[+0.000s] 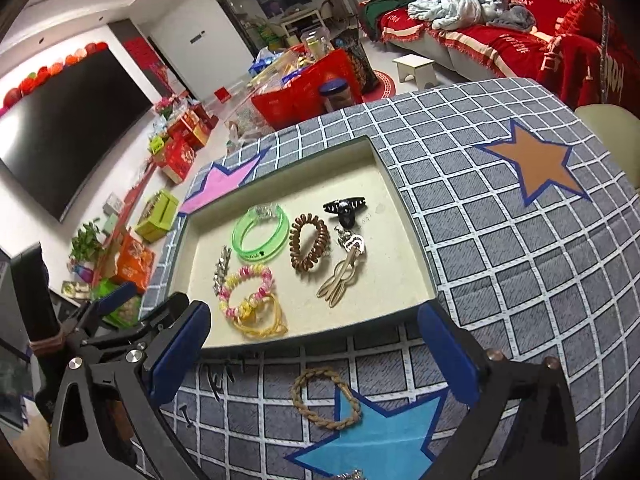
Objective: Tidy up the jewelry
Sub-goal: 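Release the bunny clip into the tray with the right tool while the left tool releases the bracelet, then move both tools toward the brown braided bracelet and second heart pendant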
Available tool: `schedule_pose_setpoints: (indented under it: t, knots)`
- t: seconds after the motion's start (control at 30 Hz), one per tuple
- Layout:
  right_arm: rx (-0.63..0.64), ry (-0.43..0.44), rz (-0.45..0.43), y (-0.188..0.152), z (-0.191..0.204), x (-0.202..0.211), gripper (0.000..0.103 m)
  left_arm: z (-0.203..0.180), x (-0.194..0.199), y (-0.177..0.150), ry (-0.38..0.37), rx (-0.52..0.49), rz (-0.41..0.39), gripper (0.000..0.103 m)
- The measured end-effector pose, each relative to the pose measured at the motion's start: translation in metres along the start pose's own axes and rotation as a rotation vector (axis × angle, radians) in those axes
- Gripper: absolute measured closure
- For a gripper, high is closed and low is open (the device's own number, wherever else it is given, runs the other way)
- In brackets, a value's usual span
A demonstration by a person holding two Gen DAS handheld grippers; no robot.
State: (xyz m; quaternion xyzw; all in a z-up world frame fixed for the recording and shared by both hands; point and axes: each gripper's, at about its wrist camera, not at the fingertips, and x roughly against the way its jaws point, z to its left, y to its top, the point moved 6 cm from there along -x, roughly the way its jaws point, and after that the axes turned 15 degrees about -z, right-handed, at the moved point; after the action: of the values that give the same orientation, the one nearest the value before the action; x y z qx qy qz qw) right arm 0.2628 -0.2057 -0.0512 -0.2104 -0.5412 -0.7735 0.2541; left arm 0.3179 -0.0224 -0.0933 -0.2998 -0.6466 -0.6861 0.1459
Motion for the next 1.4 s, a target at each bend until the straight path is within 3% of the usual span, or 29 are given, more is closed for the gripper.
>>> schedule_pose_setpoints:
  t: [0.3, 0.73, 1.03, 1.2, 1.4]
  knots:
    - [0.061, -0.022, 0.010, -0.011, 0.002, 0.017, 0.000, -0.007, -0.010, -0.040, -0.003, -0.015, 0.001, 0.000]
    - [0.103, -0.041, 0.057, -0.060, -0.009, 0.054, 0.000, -0.039, 0.025, -0.091, -0.063, -0.038, 0.059, 0.000]
    - [0.160, -0.060, 0.109, -0.108, -0.020, 0.079, 0.000, -0.061, 0.063, -0.049, -0.084, -0.063, 0.084, 0.000]
    - [0.176, -0.065, 0.128, -0.122, -0.018, 0.078, 0.000, -0.070, 0.056, -0.053, -0.130, -0.054, 0.158, 0.000]
    - [0.177, -0.052, 0.131, -0.129, -0.011, 0.072, 0.003, -0.080, 0.052, -0.055, -0.160, -0.040, 0.186, 0.000]
